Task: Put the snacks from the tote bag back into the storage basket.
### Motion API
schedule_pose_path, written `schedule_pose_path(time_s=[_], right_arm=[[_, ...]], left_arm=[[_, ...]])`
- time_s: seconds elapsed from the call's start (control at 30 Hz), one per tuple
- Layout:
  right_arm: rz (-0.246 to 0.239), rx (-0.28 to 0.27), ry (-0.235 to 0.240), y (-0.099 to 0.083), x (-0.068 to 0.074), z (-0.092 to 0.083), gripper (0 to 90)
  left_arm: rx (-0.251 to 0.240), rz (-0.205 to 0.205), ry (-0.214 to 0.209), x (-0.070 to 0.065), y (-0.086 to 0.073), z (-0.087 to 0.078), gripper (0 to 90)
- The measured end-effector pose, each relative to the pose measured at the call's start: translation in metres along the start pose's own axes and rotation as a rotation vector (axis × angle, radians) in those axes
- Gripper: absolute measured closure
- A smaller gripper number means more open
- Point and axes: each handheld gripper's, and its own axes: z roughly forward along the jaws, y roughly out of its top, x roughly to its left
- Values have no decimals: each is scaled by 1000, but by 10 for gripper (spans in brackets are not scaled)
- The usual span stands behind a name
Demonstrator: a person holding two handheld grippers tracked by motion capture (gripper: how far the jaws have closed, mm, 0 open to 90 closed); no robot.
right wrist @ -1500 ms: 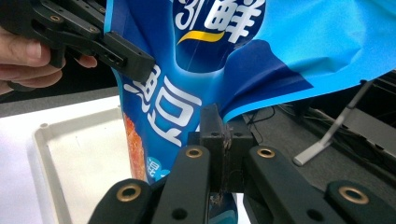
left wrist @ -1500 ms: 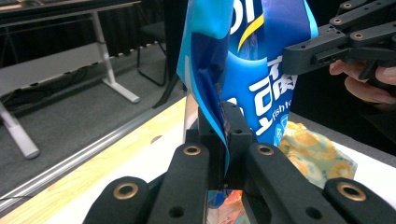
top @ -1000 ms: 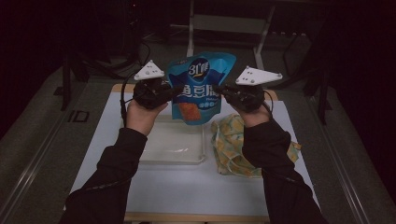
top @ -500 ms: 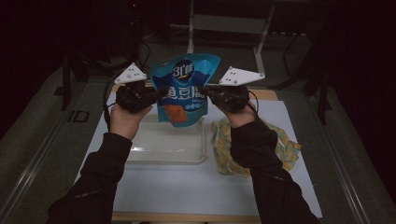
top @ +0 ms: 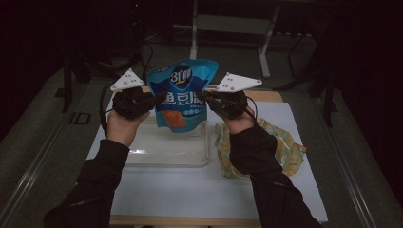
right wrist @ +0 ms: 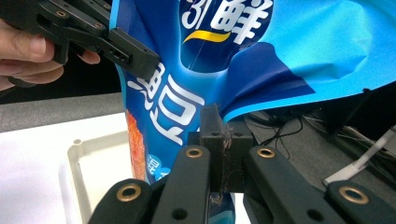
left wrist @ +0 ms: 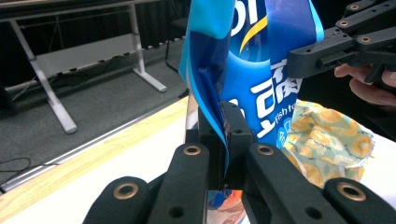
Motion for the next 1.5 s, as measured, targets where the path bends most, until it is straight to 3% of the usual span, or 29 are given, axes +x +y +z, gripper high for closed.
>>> schedule_pose_path(time_s=[0.63, 1.07, 1.5], right_arm=[[45, 34, 25, -41, 7, 11, 897], [64, 69, 46, -68, 14, 20, 897], [84, 88, 61, -88, 19, 25, 897]], left_arm=[[38, -55, -36, 1, -40, 17, 900], [59, -80, -42, -1, -70, 26, 900], [75, -92, -54, -2, -90, 32, 900]])
